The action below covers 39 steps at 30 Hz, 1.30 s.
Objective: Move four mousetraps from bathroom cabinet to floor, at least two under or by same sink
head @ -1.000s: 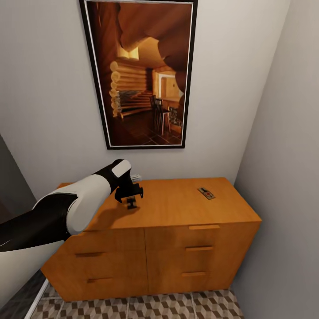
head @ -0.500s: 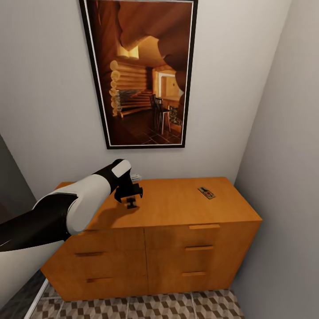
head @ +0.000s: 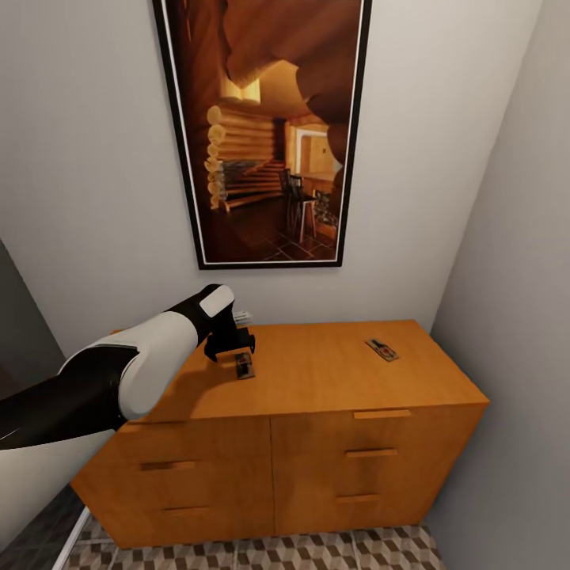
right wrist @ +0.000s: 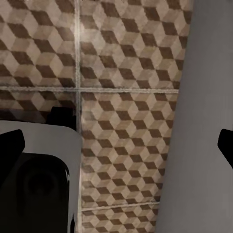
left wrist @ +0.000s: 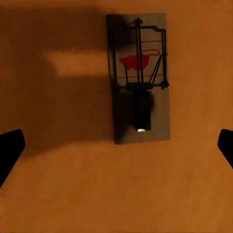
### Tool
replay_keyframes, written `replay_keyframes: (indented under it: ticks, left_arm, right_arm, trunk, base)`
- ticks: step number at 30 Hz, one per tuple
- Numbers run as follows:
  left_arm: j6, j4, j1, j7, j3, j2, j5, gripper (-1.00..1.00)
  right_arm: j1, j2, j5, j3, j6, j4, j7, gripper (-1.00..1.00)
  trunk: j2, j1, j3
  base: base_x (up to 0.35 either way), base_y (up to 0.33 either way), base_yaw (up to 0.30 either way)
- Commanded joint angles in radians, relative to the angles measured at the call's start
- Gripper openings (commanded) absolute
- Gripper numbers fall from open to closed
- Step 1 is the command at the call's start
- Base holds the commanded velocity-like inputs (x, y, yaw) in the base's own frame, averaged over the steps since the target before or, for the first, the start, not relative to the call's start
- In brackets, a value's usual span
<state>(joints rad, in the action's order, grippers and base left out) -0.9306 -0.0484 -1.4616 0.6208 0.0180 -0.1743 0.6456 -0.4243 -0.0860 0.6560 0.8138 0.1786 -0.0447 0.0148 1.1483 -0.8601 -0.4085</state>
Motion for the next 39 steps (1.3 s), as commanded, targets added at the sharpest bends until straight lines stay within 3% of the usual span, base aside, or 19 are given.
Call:
replay_keyframes:
  ticks: [1, 39]
  left_arm:
    - [-0.002, -0.001, 0.000, 0.010, 0.002, 0.000, 0.008, 1.00]
    - [-0.008, 0.020, 0.000, 0.007, -0.005, 0.000, 0.002, 1.00]
  right_arm:
    - [-0.001, 0.000, 0.008, 0.008, 0.004, 0.000, 0.002, 1.00]
    - [-0.001, -0.005, 0.008, 0.008, 0.004, 0.001, 0.002, 1.00]
  trunk:
    - [0.001, 0.000, -0.001]
    - [0.001, 0.000, -0.001]
  base:
    - [0.019, 0.025, 0.000]
    - [0.003, 0.003, 0.000]
